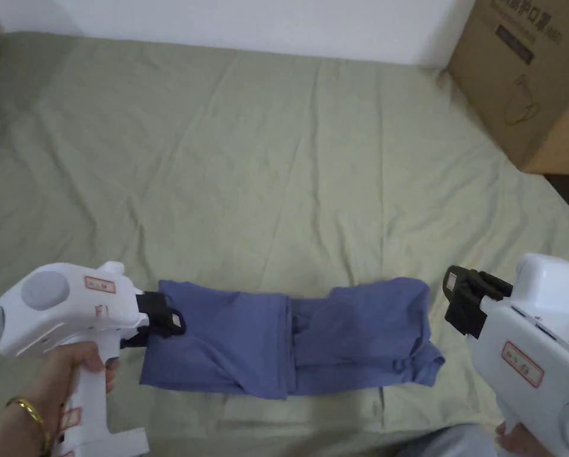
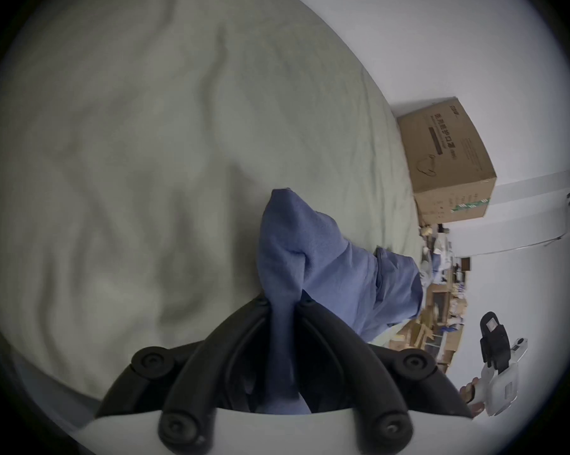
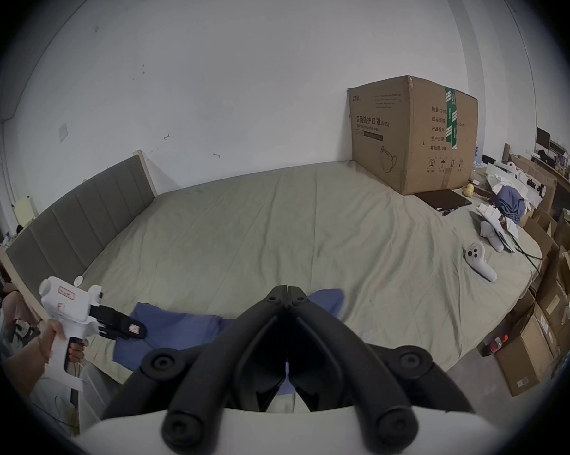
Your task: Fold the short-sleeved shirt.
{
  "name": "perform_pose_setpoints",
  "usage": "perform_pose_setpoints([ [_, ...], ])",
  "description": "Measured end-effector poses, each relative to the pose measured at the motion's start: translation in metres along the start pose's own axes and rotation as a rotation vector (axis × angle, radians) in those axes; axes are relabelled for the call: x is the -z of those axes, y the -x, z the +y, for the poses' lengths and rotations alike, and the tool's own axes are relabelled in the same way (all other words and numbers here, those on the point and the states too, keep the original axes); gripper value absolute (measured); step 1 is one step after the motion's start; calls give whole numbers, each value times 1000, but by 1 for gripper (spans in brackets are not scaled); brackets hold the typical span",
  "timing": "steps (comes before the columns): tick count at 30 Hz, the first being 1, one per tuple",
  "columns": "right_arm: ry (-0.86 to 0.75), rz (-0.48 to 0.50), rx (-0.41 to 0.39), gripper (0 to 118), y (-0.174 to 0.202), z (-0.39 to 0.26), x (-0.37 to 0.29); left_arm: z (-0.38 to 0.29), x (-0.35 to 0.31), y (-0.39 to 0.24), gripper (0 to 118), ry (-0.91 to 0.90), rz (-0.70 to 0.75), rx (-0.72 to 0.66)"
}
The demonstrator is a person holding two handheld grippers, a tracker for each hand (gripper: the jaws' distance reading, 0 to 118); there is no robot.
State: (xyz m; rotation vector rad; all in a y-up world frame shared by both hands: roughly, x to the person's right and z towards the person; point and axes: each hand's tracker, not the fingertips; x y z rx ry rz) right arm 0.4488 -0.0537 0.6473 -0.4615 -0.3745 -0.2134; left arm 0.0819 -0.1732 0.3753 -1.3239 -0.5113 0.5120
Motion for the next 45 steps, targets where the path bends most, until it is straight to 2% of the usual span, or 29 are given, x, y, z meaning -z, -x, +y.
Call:
perform_pose_setpoints([
  [4, 4, 21, 7, 0, 2, -3, 2, 9, -55, 32, 7, -95, 99, -47],
  [8, 17, 33, 13, 0, 2, -8, 6, 16, -108, 38, 7, -208, 316, 15],
  [10, 25, 37, 15, 0, 2, -10, 7, 16, -125, 28, 7, -265, 368, 46],
  [14, 28, 39, 23, 0, 2, -11, 8, 5, -126, -10, 7, -285, 294, 123],
  [20, 5, 27, 32, 0, -3, -7, -2, -18, -68, -87, 7, -208, 244, 345],
  [28, -11, -28, 53, 0, -21, -10, -17, -45, 41, -148, 8, 5, 79, 378],
  [29, -9, -37, 59, 0, -24, -11, -18, -48, 57, -154, 10, 29, 93, 393],
  [32, -5, -60, 79, 0, -33, -15, -23, -51, 103, -157, 33, 73, 132, 404],
  [33, -5, -66, 85, 0, -35, -16, -25, -52, 112, -157, 42, 95, 129, 391],
  [35, -3, -76, 89, 0, -39, -17, -27, -55, 117, -158, 53, 123, 97, 344],
  [39, -2, -85, 90, 0, -41, -16, -28, -53, 86, -161, 54, 46, -25, 336],
  [41, -9, -81, 86, 0, -39, -14, -29, -51, 64, -162, 52, -72, -1, 380],
  [42, -14, -78, 85, 0, -38, -13, -29, -51, 52, -164, 44, -133, 25, 417],
  [44, -23, -66, 85, 0, -35, -11, -29, -53, 43, -163, 10, -204, 113, 471],
  [45, -24, -60, 84, 0, -33, -11, -28, -54, 44, -161, 3, -211, 146, 496],
])
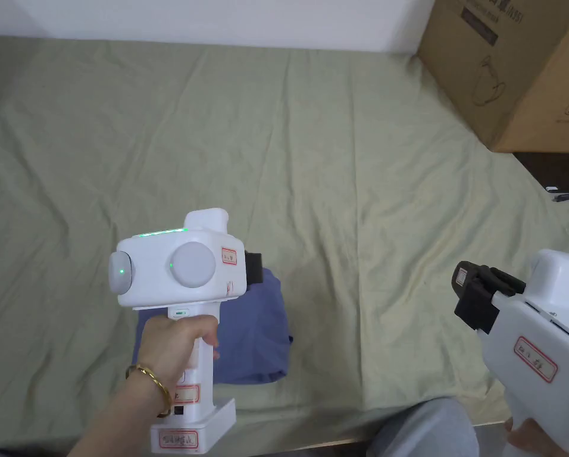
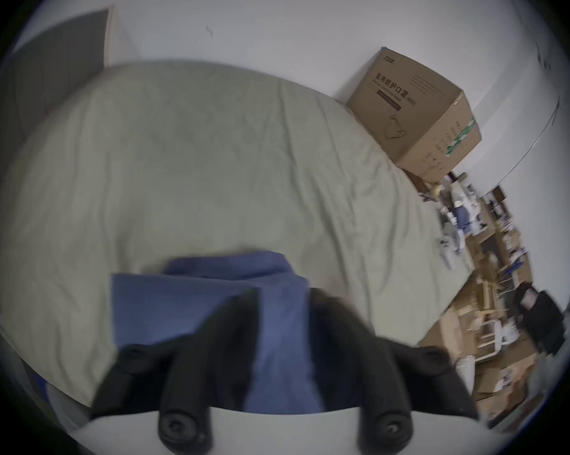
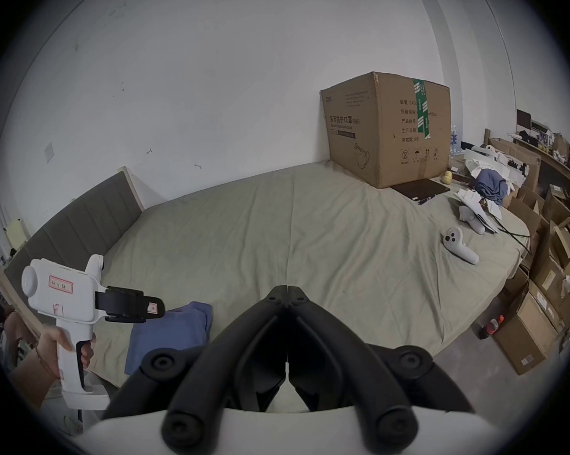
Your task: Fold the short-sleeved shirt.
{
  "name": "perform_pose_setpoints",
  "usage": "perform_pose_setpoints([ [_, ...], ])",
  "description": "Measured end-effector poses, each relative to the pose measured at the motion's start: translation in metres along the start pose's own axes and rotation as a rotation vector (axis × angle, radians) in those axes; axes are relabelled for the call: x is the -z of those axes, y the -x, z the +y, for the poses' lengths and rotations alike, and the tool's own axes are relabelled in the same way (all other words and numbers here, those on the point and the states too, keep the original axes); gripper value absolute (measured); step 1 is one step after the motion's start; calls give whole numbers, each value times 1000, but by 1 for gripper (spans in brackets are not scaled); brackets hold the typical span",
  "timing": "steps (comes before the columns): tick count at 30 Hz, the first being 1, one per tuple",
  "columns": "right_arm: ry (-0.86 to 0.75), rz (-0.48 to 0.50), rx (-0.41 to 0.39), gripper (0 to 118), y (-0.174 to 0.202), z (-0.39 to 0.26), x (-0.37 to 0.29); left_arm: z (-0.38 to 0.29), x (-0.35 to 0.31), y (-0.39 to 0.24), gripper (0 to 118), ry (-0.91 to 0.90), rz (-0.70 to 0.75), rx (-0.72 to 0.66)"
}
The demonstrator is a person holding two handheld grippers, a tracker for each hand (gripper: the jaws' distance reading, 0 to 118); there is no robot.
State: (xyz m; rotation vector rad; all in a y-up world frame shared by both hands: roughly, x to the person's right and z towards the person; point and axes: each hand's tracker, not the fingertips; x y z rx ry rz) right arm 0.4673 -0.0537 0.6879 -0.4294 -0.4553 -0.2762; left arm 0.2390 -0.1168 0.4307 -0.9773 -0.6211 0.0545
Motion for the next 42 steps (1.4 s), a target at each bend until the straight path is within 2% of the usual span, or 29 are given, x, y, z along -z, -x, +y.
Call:
perform_pose_setpoints([
  [4, 2, 18, -6, 0, 7, -2, 2, -22, 32, -4, 3, 95, -18, 8],
  [7, 9, 29, -9, 0, 8, -3, 1, -43, 66, -17, 3, 165, 38, 84],
  [11, 14, 25, -13, 0, 8, -5, -1, -61, 94, -26, 3, 164, 108, 175],
  [13, 18, 24, -15, 0, 7, -6, -2, -57, 93, -27, 3, 157, 105, 165],
  [16, 22, 23, -24, 0, 9, -6, -2, -43, 75, -17, 3, 159, 10, 45],
  [19, 18, 30, -37, 0, 16, -3, -2, -28, 29, -5, 3, -3, -74, -37],
  [23, -4, 71, -93, 0, 41, 2, 5, -21, -40, 11, 3, -276, 24, 44],
  [26, 2, 161, -109, 0, 71, 3, 19, -27, -75, 28, 3, -405, 143, 86],
  [30, 40, 277, -165, 0, 122, -9, 51, -39, -100, 50, 3, -428, 230, 85],
  [35, 171, 330, -238, 0, 176, -50, 109, -57, -114, 77, 3, -422, 309, 14],
  [39, 331, 263, -304, 0, 196, -98, 155, -66, -121, 96, 3, -410, 346, -30],
  [42, 403, 180, -297, 0, 196, -126, 176, -67, -127, 105, 3, -410, 357, -57],
])
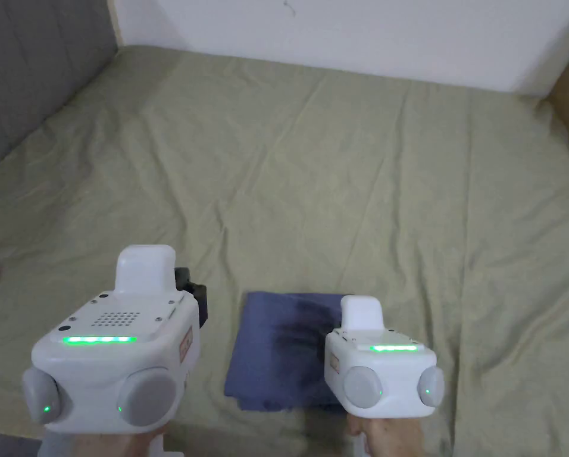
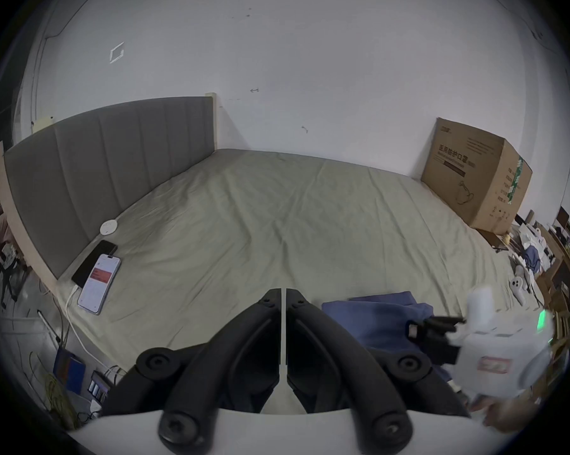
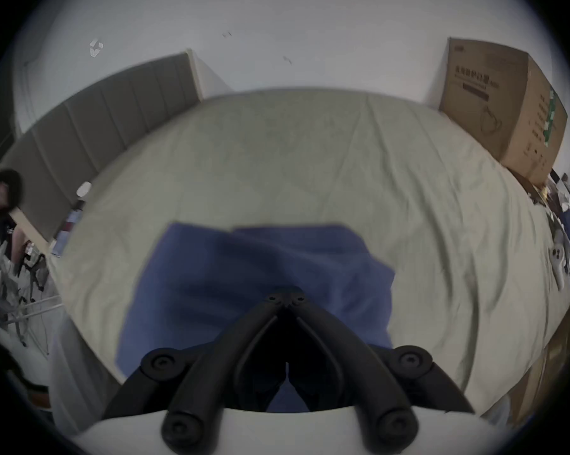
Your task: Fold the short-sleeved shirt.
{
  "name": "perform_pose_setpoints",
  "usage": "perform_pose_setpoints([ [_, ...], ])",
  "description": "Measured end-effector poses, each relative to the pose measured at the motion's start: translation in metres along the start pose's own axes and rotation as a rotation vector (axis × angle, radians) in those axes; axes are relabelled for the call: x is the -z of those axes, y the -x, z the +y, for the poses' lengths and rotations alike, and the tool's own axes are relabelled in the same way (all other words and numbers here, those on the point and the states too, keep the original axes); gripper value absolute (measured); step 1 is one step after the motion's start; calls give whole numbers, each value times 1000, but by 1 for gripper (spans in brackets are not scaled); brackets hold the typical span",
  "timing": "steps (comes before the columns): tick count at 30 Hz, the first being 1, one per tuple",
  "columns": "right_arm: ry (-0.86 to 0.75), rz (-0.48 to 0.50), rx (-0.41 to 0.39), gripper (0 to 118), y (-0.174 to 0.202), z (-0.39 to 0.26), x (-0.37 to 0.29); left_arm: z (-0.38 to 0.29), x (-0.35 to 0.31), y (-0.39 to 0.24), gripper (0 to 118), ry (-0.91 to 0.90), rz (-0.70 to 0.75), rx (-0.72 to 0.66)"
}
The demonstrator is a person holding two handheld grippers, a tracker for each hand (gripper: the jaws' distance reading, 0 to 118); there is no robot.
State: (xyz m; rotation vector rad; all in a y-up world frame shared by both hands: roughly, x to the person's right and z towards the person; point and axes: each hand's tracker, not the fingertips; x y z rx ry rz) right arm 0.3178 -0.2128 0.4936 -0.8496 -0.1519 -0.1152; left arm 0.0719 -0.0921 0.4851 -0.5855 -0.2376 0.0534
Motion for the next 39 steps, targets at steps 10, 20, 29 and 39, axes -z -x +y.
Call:
perform_pose_setpoints([
  [10, 13, 2, -1, 0, -4, -6, 3, 22, 46, 28, 110, 178, -226, -183],
  [20, 27, 11, -5, 0, -5, -4, 5, -37, 165, 70, 110, 750, -750, -523],
  [29, 36, 5, -19, 0, -3, -2, 6, -70, 193, 42, 101, 829, -924, -652],
  [39, 12, 68, 101, 0, -27, 27, -31, -48, 187, 14, 22, 873, -649, -515],
])
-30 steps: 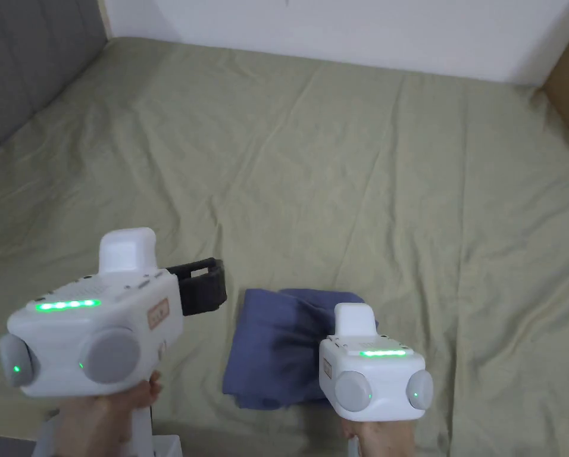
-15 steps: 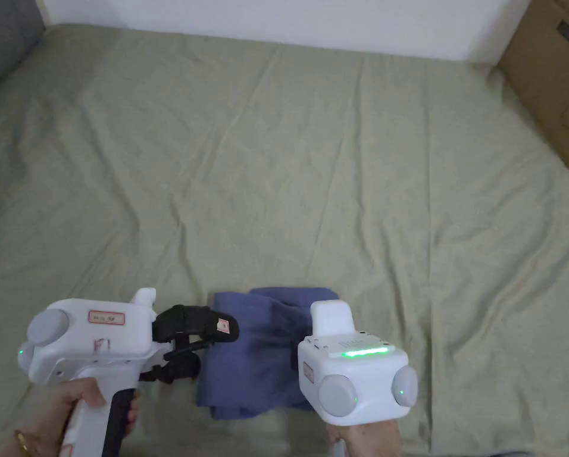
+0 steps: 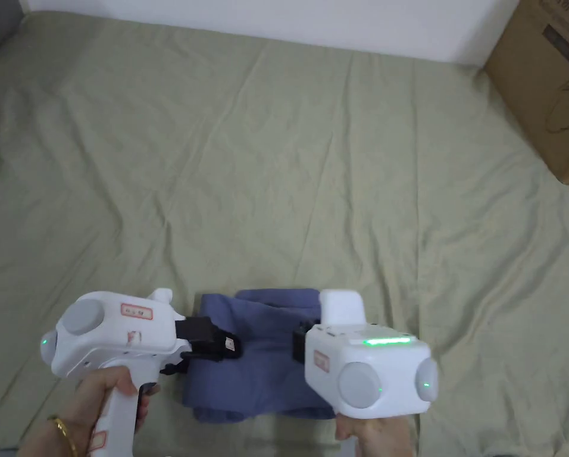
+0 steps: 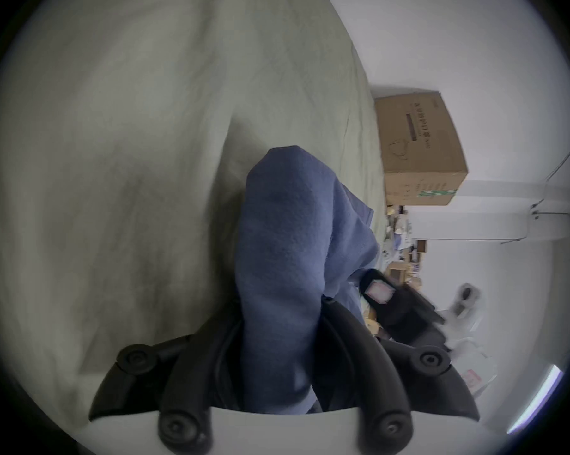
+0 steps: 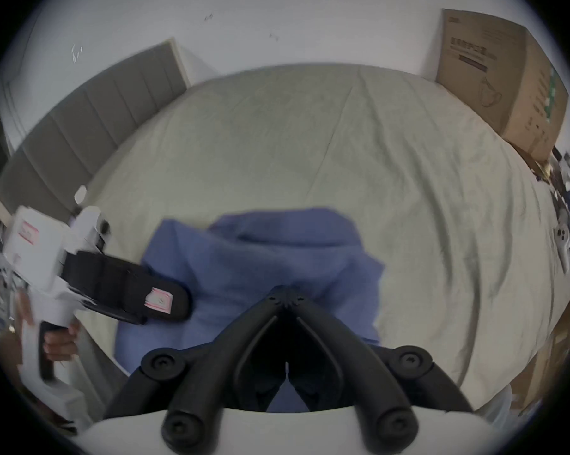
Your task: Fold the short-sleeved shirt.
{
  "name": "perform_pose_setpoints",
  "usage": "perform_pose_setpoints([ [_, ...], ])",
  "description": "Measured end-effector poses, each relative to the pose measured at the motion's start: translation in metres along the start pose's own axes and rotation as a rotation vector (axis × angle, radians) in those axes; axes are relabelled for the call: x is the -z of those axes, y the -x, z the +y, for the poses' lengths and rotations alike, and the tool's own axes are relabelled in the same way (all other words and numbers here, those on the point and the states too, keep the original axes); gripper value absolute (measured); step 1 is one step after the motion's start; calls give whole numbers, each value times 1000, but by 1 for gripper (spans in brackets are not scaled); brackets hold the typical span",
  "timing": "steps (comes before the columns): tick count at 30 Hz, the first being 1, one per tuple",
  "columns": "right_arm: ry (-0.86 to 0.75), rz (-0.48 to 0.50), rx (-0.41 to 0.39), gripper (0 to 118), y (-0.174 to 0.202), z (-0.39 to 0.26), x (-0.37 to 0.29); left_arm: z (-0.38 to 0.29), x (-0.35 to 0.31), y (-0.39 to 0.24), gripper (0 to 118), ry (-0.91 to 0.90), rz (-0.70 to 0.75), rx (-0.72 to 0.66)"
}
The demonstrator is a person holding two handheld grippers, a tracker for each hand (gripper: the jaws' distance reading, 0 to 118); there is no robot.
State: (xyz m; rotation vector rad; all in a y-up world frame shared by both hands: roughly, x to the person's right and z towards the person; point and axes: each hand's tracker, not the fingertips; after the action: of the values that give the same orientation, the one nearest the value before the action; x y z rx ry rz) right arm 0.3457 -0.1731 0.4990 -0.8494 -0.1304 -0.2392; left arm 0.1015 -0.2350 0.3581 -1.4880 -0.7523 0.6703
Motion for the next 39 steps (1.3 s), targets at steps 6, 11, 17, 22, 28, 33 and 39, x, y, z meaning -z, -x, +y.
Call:
perform_pose_setpoints([
  [6, -205, 14, -17, 0, -24, 23, -91, 11, -50, -25, 21, 3, 126, 73],
  [11, -285, -1, 68, 0, -52, 25, -131, 28, -133, -7, 21, -62, 358, 150],
  [17, -301, -41, 144, 0, -69, 16, -140, 59, -212, 34, 21, -178, 678, 74],
  [22, -273, -41, 164, 0, -71, 7, -135, 75, -238, 49, 31, -264, 888, 68],
  [28, -265, -37, 136, 0, -67, 5, -135, 69, -245, 31, 63, -486, 1115, 142],
  [33, -325, -70, 80, 0, -69, 21, -146, 35, -252, -44, 17, -833, 1050, 366],
  [39, -489, -148, -15, 0, -73, 50, -179, -18, -237, -148, 0, -1171, 825, 621],
])
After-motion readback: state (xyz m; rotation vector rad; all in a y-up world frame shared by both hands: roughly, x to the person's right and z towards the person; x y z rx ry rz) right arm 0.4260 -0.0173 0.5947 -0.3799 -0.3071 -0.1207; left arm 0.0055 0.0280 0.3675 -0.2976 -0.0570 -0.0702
